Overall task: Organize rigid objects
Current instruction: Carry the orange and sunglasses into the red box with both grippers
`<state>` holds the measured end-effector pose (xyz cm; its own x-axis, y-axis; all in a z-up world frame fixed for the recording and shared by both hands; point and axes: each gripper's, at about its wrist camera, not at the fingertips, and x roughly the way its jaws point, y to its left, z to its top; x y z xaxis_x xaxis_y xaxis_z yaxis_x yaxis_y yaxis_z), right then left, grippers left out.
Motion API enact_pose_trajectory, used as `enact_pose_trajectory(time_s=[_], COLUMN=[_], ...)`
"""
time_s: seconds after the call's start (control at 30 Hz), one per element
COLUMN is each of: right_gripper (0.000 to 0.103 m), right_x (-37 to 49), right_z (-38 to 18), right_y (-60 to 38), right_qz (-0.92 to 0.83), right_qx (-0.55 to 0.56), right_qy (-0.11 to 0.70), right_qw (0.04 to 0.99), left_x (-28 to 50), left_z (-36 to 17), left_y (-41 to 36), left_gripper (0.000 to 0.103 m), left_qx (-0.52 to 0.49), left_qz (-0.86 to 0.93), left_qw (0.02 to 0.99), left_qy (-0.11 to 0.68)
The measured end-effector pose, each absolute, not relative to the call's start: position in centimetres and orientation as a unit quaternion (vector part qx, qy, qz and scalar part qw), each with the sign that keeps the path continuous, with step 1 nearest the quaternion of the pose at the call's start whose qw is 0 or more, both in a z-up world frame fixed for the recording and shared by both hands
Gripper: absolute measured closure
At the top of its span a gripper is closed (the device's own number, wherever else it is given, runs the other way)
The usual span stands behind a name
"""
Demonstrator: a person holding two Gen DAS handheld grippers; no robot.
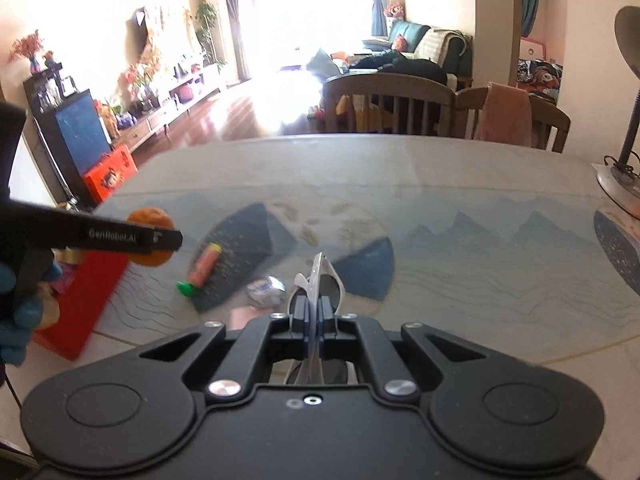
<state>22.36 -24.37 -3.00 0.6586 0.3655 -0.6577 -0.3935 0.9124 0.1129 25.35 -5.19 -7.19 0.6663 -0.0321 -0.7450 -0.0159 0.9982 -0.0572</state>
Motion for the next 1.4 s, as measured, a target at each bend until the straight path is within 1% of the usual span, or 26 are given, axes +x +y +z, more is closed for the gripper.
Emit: enact_pose_trajectory(time_s=[0.43, 0.77, 1.1, 1.4], right_gripper=[0.1, 0.1, 0.1, 0.1], right_x=[20.4, 19.2, 18.4, 18.5], right_z=[0.1, 0.7, -0.2, -1.4], right_y=[-18.5, -11.9, -6.2, -1.0], right_qz=[0.264, 0.312, 0.344, 0.37], right_qx=[-0.017, -0.029, -0.038, -0.036], right_qy=[0.323, 0.314, 0.333, 0.349], right_qw=[0.909, 0.896, 0.877, 0.86], left_x=[20.2, 16.7, 14.2, 13.1], left_z=[-4.7, -4.2, -5.6, -7.4], left_y=[-0.4, 4.9, 11.1, 15.2], left_gripper=[0.049, 0.049, 0.049, 0.049], left_qx=[-0.042, -0.049, -0.063, -0.063], left_qz=[0.007, 0.026, 0.054, 0.076], left_qw=[0.913, 0.911, 0.899, 0.886], left_qy=[0.407, 0.408, 0.43, 0.453])
